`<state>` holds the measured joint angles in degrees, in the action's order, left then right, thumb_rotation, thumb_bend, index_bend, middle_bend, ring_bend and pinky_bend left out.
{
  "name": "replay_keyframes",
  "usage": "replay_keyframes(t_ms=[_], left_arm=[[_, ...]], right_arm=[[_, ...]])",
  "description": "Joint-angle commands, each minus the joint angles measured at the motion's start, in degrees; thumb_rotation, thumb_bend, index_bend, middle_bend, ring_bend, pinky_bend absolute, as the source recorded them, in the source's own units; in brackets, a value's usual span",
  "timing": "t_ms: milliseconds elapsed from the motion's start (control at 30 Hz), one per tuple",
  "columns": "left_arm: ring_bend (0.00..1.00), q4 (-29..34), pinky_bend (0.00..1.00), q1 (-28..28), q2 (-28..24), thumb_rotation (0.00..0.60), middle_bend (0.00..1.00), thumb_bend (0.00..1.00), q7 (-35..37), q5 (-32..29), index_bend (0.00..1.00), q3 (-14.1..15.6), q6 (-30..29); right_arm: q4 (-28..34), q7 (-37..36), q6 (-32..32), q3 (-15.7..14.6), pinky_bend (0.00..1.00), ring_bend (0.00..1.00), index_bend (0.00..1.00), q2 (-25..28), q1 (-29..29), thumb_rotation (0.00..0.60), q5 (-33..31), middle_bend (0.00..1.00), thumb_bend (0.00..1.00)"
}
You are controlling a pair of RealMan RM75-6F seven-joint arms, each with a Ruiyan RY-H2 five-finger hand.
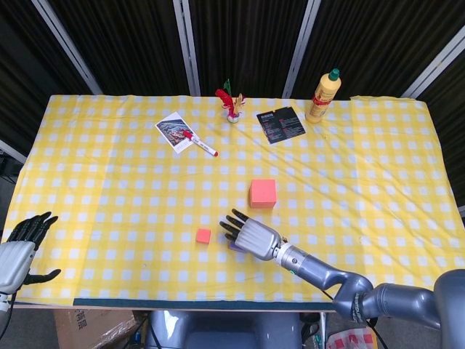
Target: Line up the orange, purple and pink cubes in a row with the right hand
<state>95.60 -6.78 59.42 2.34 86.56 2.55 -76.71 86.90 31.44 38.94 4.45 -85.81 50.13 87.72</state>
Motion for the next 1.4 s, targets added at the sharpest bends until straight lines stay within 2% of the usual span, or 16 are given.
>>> replay_keyframes(t_ms=[33, 167, 333, 533, 733, 967, 1200, 1400], left_arm=[[0.00, 0.0, 0.03, 0.0, 0.0, 0.600, 0.00, 0.02, 0.0, 0.0, 0.00, 0.0, 0.0], [0.00, 0.1, 0.03, 0.0, 0.0, 0.600, 0.00, 0.02, 0.0, -0.1, 0.00, 0.0, 0.1], [0.00, 0.1, 0.03, 0.0, -0.1, 0.600, 0.00, 0.02, -0.1, -0.2, 0.00, 0.0, 0.1], [0.00, 0.3, 0.03, -0.1, -0.2, 0.600, 0.00, 0.02, -0.1, -0.3, 0.00, 0.0, 0.4], [0.00, 0.4, 0.03, -0.1, -0.2, 0.600, 0.00, 0.02, -0.1, -0.2, 0.00, 0.1, 0.4], [0.00, 0.5, 0.03, -0.3, -0.3, 0.600, 0.00, 0.02, 0.1, -0.2, 0.00, 0.2, 0.7], [0.00, 0.7, 0.03, -0.4, -0.6, 0.600, 0.00, 0.02, 0.7, -0.3, 0.00, 0.1, 0.9], [0.00, 0.9, 0.03, -0.6, -0.9, 0.600, 0.00, 0.02, 1.5, -0.4, 0.00, 0.2, 1.4]], right_arm=[[0.1, -0.5, 0.2, -0.1, 0.05, 0.02, 0.39, -0.4, 0.2, 0.600, -0.5, 0.09, 0.41], [0.4, -0.6, 0.6, -0.1, 0.05, 0.02, 0.46, -0.3, 0.5, 0.600, -1.0, 0.10, 0.41], [1.5, -0.7, 1.6, 0.8, 0.05, 0.02, 0.46, 0.3, 0.5, 0.600, -3.1, 0.10, 0.42], [4.4, 0.9, 4.5, 4.7, 0.05, 0.02, 0.46, 0.3, -0.6, 0.600, -13.4, 0.10, 0.43], [5.3, 5.7, 6.9, 6.7, 0.05, 0.02, 0.46, -1.1, 0.0, 0.600, -23.1, 0.10, 0.43], [4.6, 11.2, 11.5, 9.0, 0.05, 0.02, 0.46, -6.1, 2.9, 0.600, -32.7, 0.10, 0.44], [2.2, 15.0, 13.6, 9.3, 0.05, 0.01, 0.47, -9.9, 5.7, 0.600, -37.4, 0.10, 0.44], [-3.0, 20.3, 17.3, 11.2, 0.05, 0.00, 0.49, -14.9, 9.4, 0.600, -44.2, 0.10, 0.46]])
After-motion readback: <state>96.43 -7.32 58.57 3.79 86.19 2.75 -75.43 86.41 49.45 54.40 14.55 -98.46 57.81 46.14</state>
